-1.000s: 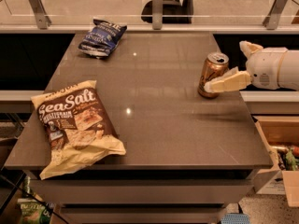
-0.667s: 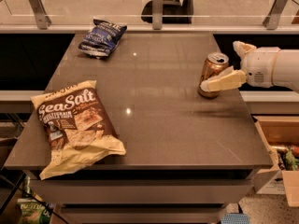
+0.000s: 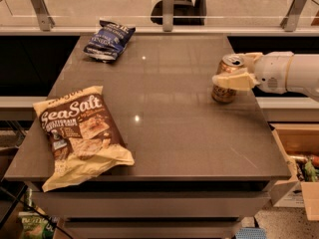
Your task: Move orange can near blue chip bag
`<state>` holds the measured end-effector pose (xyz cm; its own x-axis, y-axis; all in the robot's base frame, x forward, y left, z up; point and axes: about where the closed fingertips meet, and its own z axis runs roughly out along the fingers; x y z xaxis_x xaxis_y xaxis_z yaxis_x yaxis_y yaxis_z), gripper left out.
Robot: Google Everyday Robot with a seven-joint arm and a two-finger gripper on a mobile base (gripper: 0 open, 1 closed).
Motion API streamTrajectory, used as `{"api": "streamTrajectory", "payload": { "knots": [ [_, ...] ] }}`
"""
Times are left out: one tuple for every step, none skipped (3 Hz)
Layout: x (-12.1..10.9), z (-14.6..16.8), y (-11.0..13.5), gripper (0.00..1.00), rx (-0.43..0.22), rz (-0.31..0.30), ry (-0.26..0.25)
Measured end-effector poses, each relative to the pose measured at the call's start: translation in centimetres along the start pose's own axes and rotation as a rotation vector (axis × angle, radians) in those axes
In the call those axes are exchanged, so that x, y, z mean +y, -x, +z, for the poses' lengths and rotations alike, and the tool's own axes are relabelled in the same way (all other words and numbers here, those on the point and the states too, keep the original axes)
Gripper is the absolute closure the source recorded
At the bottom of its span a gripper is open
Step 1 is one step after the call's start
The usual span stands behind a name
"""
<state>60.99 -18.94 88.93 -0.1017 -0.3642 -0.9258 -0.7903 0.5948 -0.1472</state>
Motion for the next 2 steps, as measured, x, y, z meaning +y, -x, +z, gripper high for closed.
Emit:
{"api": "streamTrajectory", "payload": {
  "knots": [
    [0.14,0.22,0.11,0.64,-0.001,-0.001,0.004],
    [0.29,0.42,0.23,0.88,-0.002,-0.003,0.009]
  ]
}}
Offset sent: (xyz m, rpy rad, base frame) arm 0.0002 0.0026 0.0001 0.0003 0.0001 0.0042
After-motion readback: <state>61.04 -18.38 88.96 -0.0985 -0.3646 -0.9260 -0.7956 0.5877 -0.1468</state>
